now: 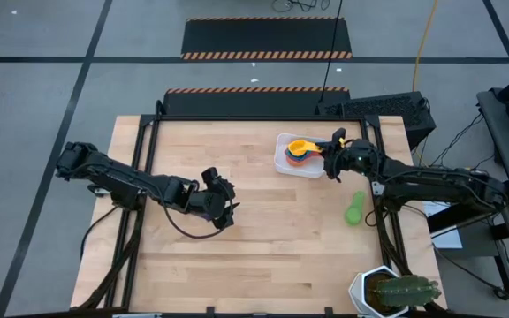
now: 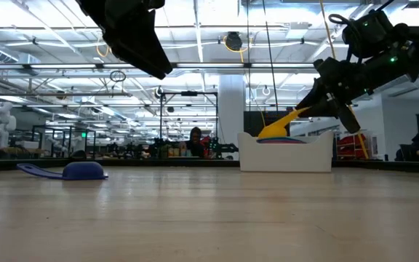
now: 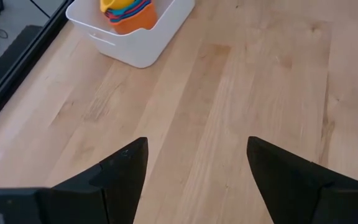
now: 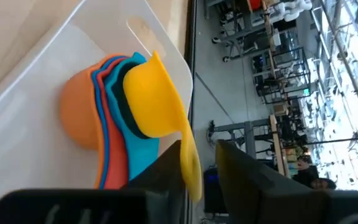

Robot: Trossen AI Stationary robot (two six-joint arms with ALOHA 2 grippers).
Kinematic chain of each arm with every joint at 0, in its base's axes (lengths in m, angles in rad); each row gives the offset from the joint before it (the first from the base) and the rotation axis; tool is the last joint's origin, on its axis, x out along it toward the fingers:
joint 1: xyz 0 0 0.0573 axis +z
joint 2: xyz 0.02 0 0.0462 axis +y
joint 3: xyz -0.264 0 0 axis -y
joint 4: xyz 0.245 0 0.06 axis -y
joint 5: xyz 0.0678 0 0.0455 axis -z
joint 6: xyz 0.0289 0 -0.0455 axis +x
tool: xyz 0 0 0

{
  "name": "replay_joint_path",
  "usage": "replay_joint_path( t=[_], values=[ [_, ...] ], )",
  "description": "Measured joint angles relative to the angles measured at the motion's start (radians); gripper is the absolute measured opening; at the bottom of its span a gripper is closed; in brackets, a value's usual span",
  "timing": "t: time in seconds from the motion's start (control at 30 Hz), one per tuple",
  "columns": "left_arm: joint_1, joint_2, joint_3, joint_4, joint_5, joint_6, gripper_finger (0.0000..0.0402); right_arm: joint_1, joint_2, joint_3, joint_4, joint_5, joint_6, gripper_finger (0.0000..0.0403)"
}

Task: Nest measuring cups in basket
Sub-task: Stack the yellow measuring cup on top of the light blue measuring cup in the white bin

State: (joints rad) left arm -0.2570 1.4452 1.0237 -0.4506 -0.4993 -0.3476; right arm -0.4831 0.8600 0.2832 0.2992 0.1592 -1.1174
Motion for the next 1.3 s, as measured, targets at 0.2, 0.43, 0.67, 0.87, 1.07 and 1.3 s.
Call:
replay_joint_path(
  t=[0.2,0.43,0.67,0.87,1.07,1.3],
  values=[
    [0.002,0.000,0.000,0.011,0.000,0.006,0.0273,0.000,0.000,0.000,-0.023,0.070,0.074,0.0123],
    [0.001,0.000,0.000,0.017,0.002,0.013,0.0273,0.000,0.000,0.000,-0.062,0.199,0.164,0.0152],
    [0.001,0.000,0.000,0.044,0.010,0.015,0.0273,0.001,0.000,0.000,-0.079,0.342,0.161,0.0162],
    [0.002,0.000,0.000,0.048,0.010,0.014,0.0273,0.000,0.000,0.000,-0.079,0.445,0.145,0.0162],
    [0.002,0.000,0.000,0.070,0.011,0.025,0.0273,0.035,0.000,0.000,-0.043,0.403,0.268,0.0162],
    [0.007,0.000,0.000,0.091,0.012,0.051,0.0273,0.140,0.004,0.028,-0.062,0.193,0.631,0.0160]
  ],
)
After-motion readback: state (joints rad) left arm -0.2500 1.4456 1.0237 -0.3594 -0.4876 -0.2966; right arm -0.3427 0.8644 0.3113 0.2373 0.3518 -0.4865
